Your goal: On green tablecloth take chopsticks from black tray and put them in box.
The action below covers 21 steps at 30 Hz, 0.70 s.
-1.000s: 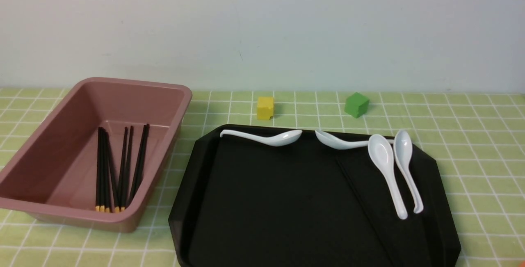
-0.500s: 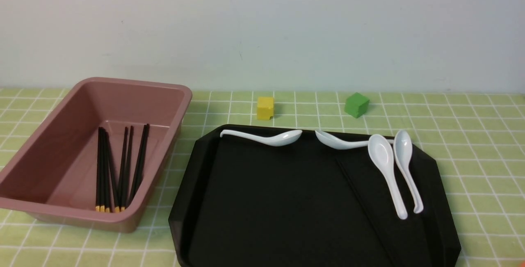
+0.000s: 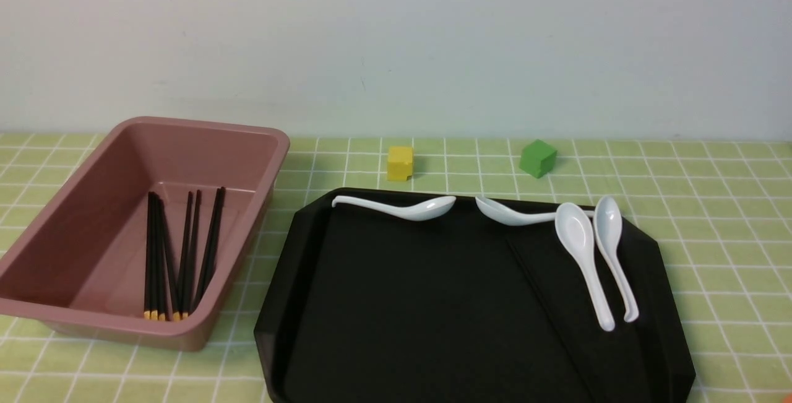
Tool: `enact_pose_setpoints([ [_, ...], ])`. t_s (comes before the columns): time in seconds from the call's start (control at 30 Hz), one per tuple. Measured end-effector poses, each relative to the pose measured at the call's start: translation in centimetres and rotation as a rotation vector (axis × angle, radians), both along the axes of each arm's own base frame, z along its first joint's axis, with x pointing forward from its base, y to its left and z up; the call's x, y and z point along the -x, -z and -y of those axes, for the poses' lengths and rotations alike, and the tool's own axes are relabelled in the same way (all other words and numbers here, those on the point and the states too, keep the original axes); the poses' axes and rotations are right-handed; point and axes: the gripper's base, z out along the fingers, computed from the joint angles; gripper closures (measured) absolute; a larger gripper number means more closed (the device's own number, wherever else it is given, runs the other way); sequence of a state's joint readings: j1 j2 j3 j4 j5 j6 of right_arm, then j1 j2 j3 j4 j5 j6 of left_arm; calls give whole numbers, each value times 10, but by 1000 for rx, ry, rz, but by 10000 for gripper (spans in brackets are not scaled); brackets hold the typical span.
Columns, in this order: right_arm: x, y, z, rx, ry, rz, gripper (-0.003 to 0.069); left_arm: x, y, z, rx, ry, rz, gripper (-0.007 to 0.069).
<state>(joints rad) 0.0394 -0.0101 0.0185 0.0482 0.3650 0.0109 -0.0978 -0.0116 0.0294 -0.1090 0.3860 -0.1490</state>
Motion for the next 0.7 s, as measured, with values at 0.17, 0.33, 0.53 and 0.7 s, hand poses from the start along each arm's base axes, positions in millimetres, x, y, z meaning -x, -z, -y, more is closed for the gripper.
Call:
enact_pose_setpoints([
  [0.17, 0, 0, 0, 0, 0, -1, 574, 0, 0, 0, 0, 0, 0, 386],
  [0.33, 0, 0, 0, 0, 0, -1, 566, 0, 0, 0, 0, 0, 0, 386],
  [0.53, 0, 0, 0, 0, 0, -1, 559, 0, 0, 0, 0, 0, 0, 386],
  [0.7, 0, 0, 0, 0, 0, -1, 554, 0, 0, 0, 0, 0, 0, 386],
])
